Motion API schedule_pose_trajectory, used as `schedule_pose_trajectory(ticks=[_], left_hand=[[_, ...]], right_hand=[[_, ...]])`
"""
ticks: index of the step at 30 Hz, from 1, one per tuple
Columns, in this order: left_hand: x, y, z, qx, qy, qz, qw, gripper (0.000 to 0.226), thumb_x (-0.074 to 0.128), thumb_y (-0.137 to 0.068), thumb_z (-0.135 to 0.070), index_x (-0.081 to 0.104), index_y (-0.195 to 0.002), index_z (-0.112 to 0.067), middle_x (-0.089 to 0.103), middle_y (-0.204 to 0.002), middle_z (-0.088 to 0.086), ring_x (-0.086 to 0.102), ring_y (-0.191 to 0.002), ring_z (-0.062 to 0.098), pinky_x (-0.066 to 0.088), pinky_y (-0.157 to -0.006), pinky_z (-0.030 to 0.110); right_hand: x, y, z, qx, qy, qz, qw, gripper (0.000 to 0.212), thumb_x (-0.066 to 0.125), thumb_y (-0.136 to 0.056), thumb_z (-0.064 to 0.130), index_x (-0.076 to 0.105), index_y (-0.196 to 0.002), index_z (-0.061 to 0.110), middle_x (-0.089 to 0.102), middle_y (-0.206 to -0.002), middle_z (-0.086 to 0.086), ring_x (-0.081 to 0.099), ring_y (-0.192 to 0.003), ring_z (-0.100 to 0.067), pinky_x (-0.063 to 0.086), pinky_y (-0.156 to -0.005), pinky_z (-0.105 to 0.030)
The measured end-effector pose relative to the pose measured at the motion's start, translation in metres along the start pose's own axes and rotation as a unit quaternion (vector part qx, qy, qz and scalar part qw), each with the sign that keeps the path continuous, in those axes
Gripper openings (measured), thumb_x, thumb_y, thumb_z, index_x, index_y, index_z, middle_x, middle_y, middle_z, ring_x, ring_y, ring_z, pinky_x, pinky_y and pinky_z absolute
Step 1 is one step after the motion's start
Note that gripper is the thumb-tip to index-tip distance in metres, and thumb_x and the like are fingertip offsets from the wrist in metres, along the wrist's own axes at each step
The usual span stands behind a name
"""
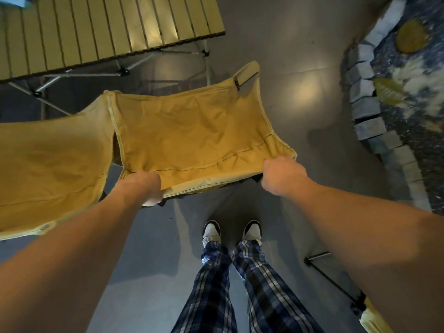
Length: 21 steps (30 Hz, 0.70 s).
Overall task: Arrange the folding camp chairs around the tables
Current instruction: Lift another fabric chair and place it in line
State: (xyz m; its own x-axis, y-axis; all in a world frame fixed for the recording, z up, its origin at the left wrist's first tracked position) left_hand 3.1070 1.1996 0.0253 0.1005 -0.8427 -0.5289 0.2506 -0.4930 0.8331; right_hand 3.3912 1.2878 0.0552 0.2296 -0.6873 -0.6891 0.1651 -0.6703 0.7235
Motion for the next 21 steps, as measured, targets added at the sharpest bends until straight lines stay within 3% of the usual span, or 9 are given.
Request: schedule_pose_trajectory(ticks=[3,8,11,16,19,21], left_hand=[[-0.032,0.005,-0.038,0.063,0.014,-0.026,0.998,0.031,0.050,-0.093,-0.028,0.065,-0.119,-0.020,0.066,-0.114,0.005,0.063,-0.098,0.026,0.055,-0.087,0.039],[-0.094,0.032,-0.138,0.185,-0.046,-0.064,0.980,0.035,0.044,-0.097,-0.023,0.060,-0.128,-0.018,0.063,-0.124,0.005,0.060,-0.109,0.026,0.052,-0.089,0.036],[-0.134,0.057,-0.211,0.244,-0.125,-0.080,0.958,0.034,0.040,-0.098,-0.023,0.064,-0.120,-0.014,0.065,-0.118,0.004,0.062,-0.107,0.025,0.054,-0.088,0.036],[-0.185,0.122,-0.380,0.357,-0.194,-0.155,0.900,0.031,0.044,-0.089,-0.024,0.073,-0.099,-0.022,0.070,-0.105,0.004,0.065,-0.098,0.029,0.054,-0.088,0.041],[-0.183,0.173,-0.480,0.424,-0.219,-0.120,0.870,0.028,0.042,-0.094,-0.027,0.070,-0.098,-0.029,0.068,-0.109,0.002,0.063,-0.101,0.025,0.052,-0.092,0.045],[-0.173,0.201,-0.537,0.460,-0.243,-0.109,0.847,0.027,0.043,-0.097,-0.030,0.069,-0.103,-0.028,0.069,-0.105,-0.002,0.065,-0.093,0.020,0.055,-0.088,0.042]], right_hand=[[-0.018,0.028,-0.019,0.042,-0.082,-0.024,0.995,0.029,0.047,-0.089,0.016,0.059,-0.115,0.012,0.058,-0.115,-0.011,0.055,-0.106,-0.034,0.045,-0.075,-0.039],[-0.044,0.085,-0.091,0.139,-0.158,-0.053,0.976,0.028,0.049,-0.091,0.020,0.058,-0.116,0.013,0.058,-0.117,-0.012,0.057,-0.106,-0.036,0.047,-0.076,-0.040],[-0.046,0.125,-0.153,0.199,-0.214,-0.065,0.954,0.023,0.047,-0.095,0.025,0.057,-0.112,0.013,0.055,-0.106,-0.011,0.056,-0.095,-0.034,0.045,-0.072,-0.040],[-0.016,0.198,-0.279,0.316,-0.311,-0.091,0.892,0.012,0.050,-0.090,0.016,0.054,-0.080,0.012,0.053,-0.081,-0.007,0.053,-0.070,-0.027,0.046,-0.065,-0.038],[0.006,0.232,-0.348,0.365,-0.364,-0.110,0.850,0.009,0.051,-0.089,0.015,0.060,-0.089,0.012,0.056,-0.084,-0.007,0.055,-0.072,-0.027,0.049,-0.069,-0.038],[0.019,0.244,-0.383,0.381,-0.392,-0.123,0.828,0.016,0.051,-0.090,0.016,0.063,-0.100,0.011,0.059,-0.097,-0.007,0.059,-0.081,-0.028,0.048,-0.070,-0.037]])
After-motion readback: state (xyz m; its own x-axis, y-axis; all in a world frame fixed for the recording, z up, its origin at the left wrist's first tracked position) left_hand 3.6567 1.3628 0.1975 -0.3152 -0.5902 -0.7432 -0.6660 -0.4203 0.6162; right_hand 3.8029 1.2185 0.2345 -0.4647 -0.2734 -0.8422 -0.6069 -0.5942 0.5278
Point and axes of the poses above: each hand's wrist, its own y-axis away from the middle knuckle, its own x-axis out of the palm, z = x × y, the point moved 3 cm from there along -y, towards the middle knuckle
